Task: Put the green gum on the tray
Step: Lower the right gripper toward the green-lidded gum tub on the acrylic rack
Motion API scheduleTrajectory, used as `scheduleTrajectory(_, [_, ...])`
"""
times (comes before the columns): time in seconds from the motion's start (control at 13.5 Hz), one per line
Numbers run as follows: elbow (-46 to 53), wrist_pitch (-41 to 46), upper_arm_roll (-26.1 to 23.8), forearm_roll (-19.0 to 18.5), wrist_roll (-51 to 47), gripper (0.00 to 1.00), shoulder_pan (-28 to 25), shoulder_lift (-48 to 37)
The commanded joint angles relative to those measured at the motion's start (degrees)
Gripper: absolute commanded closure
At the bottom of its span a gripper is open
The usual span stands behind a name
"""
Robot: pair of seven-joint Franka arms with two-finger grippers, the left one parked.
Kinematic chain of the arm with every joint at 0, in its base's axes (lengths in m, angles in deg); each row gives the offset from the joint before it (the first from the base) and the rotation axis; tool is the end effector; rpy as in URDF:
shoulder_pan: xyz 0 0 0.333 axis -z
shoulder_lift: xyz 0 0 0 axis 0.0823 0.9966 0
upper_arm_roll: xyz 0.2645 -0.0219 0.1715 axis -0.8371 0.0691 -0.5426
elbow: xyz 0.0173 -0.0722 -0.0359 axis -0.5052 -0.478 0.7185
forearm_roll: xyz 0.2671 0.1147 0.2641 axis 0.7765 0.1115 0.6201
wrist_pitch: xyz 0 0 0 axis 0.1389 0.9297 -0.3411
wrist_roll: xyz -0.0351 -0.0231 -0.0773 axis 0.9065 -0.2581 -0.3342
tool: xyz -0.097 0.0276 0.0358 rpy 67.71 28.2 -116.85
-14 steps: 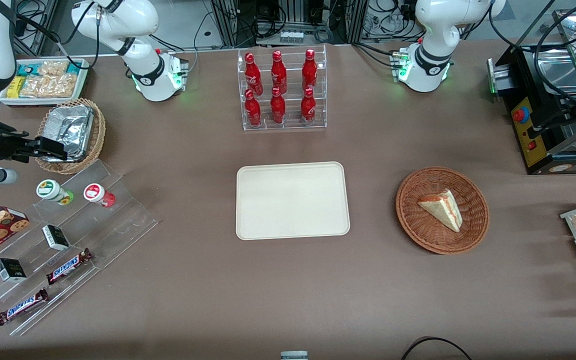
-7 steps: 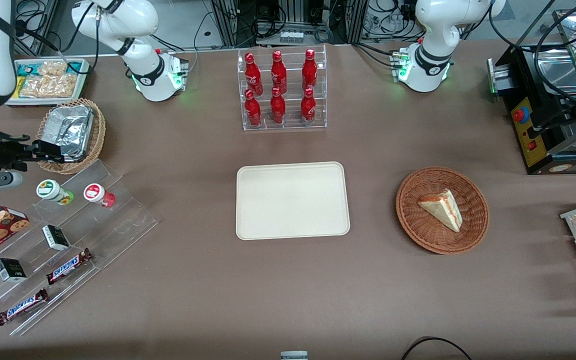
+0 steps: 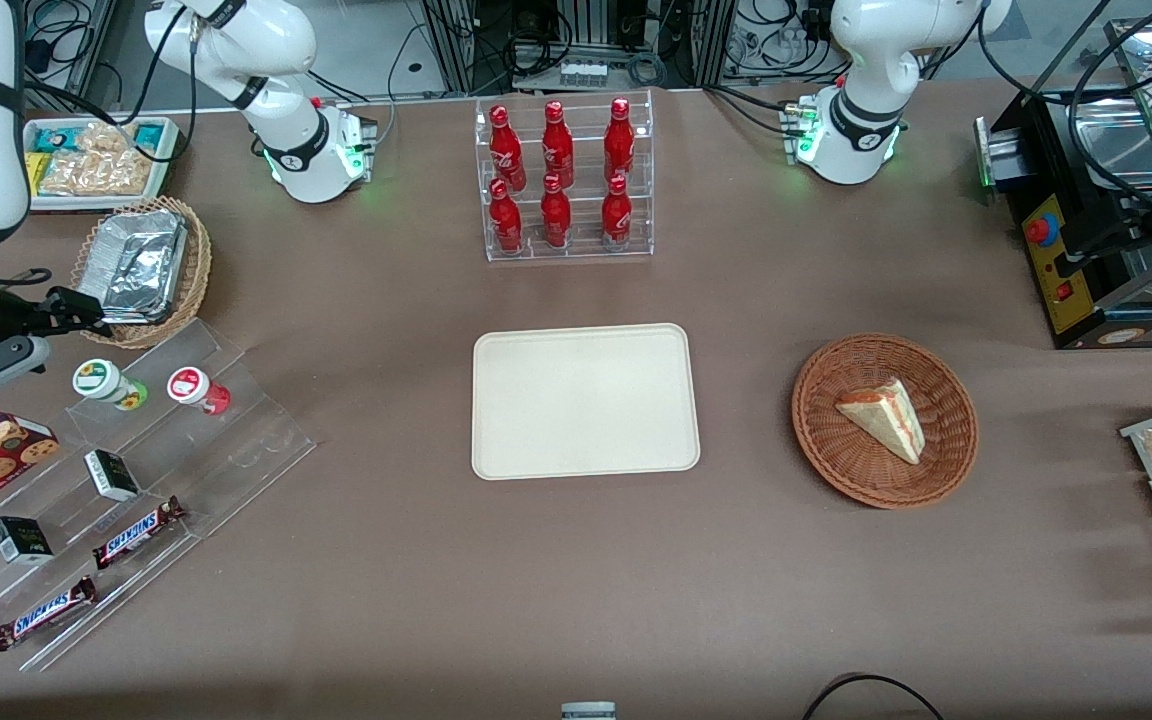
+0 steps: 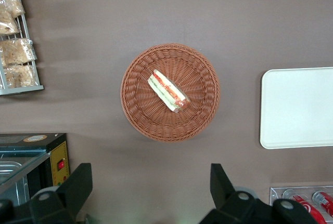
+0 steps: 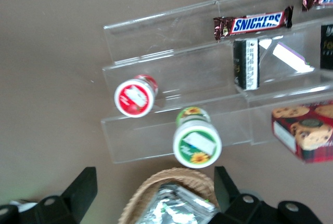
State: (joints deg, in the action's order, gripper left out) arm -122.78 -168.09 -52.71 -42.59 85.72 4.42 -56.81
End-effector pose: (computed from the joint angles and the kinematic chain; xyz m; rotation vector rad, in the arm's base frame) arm 0.5297 -0.1471 0.4712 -2.9951 -0.8714 0.1513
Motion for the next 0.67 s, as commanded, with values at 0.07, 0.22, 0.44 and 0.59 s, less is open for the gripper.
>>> scheduleTrajectory(0.07, [-4.94,-7.55,-0.21,-0.61,8.59,0.0,2.19,-0.42])
scheduleTrajectory(0.22, [-7.57,-11.6,-0.3,-0.26,10.18,0.0,3.16,-0.51])
scheduleTrajectory(0.44, [-9.69,-15.2,-0.21,0.0,11.15,0.0,3.33,-0.16])
scheduleTrajectory(0.59, [-11.97,-18.19,-0.21,0.27,11.24,0.0,3.95,-0.16])
